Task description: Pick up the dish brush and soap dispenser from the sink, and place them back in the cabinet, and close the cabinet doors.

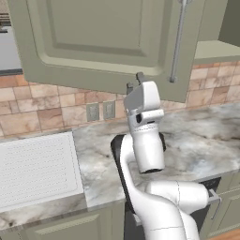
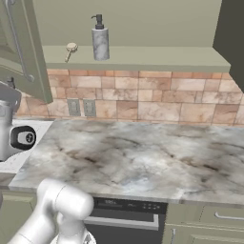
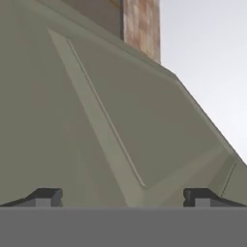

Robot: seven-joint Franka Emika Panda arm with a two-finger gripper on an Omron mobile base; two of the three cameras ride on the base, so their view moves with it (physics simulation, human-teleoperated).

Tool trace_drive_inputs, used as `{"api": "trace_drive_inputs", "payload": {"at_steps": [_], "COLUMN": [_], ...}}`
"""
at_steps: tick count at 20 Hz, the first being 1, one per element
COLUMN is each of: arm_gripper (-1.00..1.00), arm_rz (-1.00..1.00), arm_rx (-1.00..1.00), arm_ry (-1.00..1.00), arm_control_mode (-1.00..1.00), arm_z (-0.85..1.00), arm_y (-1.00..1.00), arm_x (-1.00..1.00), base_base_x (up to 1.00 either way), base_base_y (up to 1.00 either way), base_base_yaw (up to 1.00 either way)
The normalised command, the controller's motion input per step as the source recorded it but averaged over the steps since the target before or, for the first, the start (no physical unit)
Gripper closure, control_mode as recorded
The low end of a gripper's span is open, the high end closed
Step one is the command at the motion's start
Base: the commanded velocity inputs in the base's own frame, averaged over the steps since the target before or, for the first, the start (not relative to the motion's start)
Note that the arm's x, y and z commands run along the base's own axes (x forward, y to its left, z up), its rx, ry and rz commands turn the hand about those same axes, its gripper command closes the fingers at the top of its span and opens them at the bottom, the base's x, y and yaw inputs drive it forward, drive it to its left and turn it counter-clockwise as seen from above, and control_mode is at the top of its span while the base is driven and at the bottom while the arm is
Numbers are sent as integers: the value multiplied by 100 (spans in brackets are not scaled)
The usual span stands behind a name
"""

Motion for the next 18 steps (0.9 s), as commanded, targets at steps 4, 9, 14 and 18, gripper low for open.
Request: {"api": "trace_drive_inputs", "payload": {"at_steps": [4, 9, 14, 18], "arm_gripper": [-100, -100, -100, -100], "arm_rz": [-1, 0, 0, 0], "arm_rx": [4, 4, 3, 0], "arm_ry": [4, 4, 4, 5], "arm_control_mode": [-100, -100, -100, -100], "arm_z": [25, 25, 27, 26], "arm_y": [-12, -10, -7, -2], "arm_x": [1, 0, 5, 8], "base_base_x": [0, 0, 0, 0], "base_base_y": [0, 0, 0, 0], "base_base_yaw": [0, 0, 0, 0]}}
